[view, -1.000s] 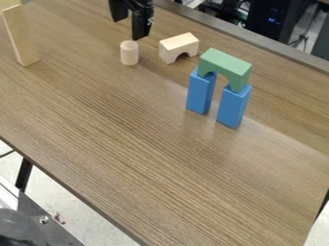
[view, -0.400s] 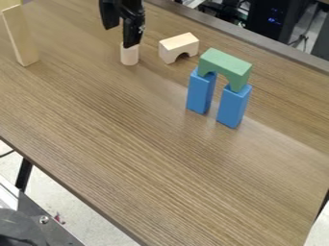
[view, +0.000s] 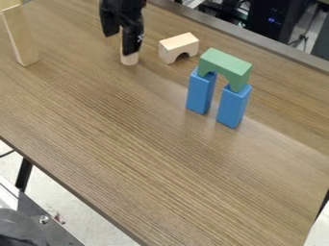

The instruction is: Put the cylinder on top of the arch

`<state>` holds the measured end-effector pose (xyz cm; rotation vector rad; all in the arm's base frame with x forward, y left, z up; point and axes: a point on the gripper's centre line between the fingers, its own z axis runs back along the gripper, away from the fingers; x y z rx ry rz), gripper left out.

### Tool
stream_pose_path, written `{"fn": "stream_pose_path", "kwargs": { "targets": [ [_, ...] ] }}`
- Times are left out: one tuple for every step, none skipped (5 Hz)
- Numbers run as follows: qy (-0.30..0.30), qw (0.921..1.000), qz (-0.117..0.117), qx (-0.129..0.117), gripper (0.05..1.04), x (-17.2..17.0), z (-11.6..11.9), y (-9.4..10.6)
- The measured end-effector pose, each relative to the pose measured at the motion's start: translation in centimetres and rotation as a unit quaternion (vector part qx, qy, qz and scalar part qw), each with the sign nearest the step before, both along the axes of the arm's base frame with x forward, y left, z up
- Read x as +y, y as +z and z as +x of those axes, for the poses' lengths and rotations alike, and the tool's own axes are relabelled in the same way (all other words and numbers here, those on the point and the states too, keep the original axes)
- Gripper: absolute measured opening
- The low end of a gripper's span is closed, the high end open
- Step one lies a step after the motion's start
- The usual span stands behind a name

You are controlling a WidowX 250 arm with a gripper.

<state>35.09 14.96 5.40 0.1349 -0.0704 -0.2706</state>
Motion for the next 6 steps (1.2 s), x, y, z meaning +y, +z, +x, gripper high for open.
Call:
{"fn": "stream_pose_path", "kwargs": {
  "targets": [
    [-0.001,0.9999,0.007,0.011,1.000,0.0,0.2,-1.5],
    [0.000,0.9999,0.006,0.015,0.958,-0.1,0.3,-2.0],
    [0.009,0.9999,-0.006,0.009,0.661,-0.2,0.8,-2.0],
    [0.012,0.9999,-0.006,0.001,0.554,0.0,1.4,-1.6],
    [0.021,0.9996,-0.019,-0.003,0.554,-0.1,2.1,-1.4],
    [0.028,0.9982,-0.051,-0.016,0.554,-0.8,2.9,-0.1]
  ]
}}
